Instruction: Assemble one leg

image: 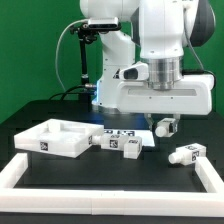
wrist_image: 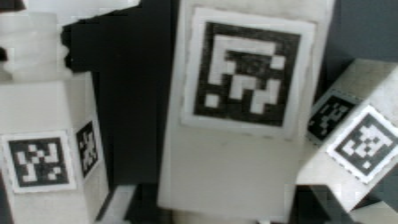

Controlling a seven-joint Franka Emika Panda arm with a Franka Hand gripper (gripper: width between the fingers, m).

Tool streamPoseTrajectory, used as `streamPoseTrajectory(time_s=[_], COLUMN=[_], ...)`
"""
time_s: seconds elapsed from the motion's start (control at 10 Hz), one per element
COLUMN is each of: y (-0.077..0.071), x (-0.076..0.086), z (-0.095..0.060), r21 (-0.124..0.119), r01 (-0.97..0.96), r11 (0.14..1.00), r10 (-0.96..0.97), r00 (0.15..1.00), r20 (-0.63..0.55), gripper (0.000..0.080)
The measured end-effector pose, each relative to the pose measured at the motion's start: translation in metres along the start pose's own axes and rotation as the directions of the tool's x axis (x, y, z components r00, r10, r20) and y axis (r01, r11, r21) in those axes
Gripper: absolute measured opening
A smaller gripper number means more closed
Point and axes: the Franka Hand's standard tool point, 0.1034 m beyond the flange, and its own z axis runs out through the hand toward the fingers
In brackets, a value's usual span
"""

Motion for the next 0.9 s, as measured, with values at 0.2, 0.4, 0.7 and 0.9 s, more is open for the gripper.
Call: streamPoseTrajectory(time_s=[0.2,0.4,0.7,0.9], y=[-0.003,0.01,0.019,0.018], x=[-0.004,-0.016,-0.029,-0.028], z=[0.007,0.027,0.047,0.047], r21=[0.004,-0.011,-0.026,-0.026], r01=[0.02,0.072,0.094,0.098], r11=[1.0,0.997,0.995,0.995], r10=[-0.02,-0.073,-0.095,-0.098], r00=[0.999,0.997,0.995,0.995], r20=[-0.032,-0.029,-0.013,-0.013], gripper=[0.0271,0.0271,0.0271,0.0343])
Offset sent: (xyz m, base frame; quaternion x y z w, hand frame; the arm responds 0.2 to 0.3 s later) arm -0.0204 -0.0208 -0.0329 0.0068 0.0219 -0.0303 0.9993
